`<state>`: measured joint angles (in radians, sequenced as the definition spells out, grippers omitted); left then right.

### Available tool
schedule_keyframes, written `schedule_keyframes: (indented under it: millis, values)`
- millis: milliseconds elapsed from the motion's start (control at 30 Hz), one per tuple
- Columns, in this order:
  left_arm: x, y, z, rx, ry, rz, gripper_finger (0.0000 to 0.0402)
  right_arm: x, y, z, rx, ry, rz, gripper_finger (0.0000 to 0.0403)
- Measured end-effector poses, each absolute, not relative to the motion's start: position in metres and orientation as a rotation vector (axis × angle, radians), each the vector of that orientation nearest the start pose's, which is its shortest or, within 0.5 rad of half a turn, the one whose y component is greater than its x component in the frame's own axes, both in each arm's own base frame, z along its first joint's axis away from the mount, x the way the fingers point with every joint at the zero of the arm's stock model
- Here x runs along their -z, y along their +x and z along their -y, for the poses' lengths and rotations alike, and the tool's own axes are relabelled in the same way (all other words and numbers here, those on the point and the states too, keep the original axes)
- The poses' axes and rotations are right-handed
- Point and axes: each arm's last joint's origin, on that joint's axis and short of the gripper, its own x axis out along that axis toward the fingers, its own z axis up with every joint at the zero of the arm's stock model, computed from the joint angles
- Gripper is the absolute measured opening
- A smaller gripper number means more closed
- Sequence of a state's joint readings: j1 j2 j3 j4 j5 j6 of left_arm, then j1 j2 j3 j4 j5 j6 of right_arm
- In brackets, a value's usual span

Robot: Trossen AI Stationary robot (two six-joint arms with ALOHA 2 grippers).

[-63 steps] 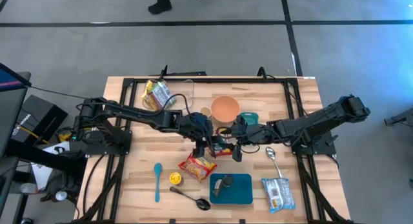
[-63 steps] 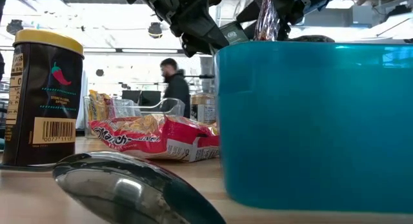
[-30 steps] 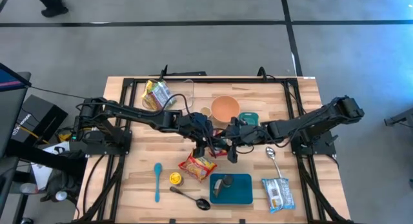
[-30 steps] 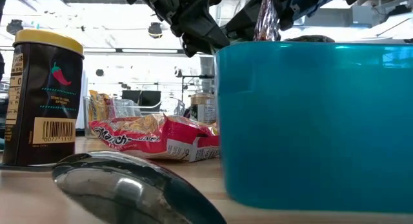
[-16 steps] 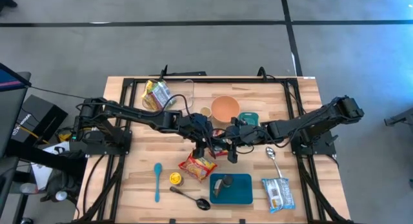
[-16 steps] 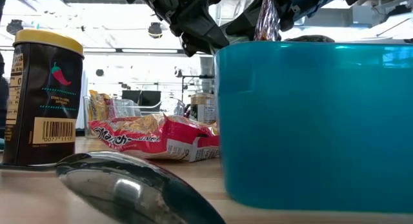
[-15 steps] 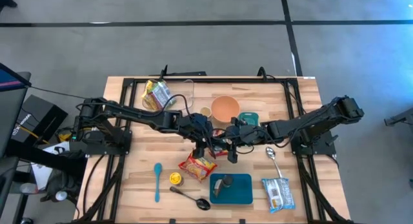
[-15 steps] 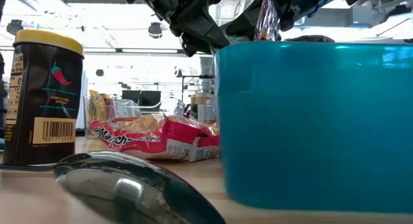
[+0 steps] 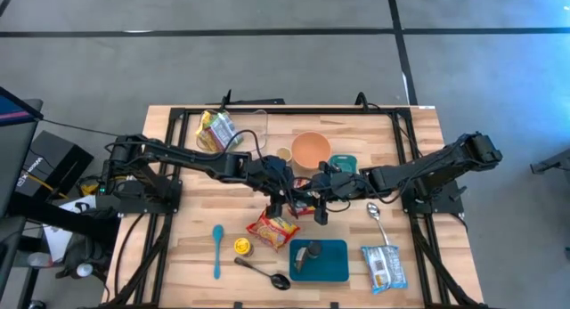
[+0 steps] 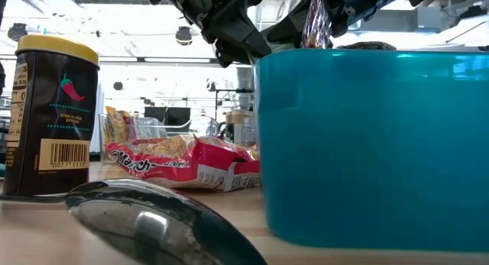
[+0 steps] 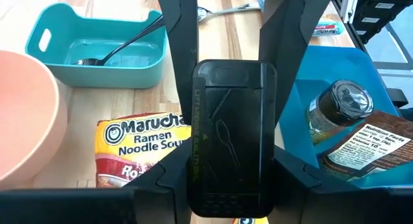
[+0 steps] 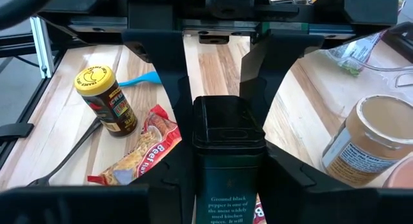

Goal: Pick & Place Food Item
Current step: Put the black seasoning can into the blue bin

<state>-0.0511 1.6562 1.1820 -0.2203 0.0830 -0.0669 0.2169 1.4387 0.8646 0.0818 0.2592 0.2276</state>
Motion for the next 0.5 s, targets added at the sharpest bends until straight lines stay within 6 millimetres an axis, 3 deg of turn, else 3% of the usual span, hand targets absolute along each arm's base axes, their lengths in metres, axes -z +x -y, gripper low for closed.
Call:
schedule_keyframes:
  millis: [500]
  values:
    - [-0.2461, 0.3614, 0.0208, 0.106, -0.074, -0.700, 0.0215, -0.2371, 0.3022, -0.0591, 0.095, 0.105, -0.473, 0.0118]
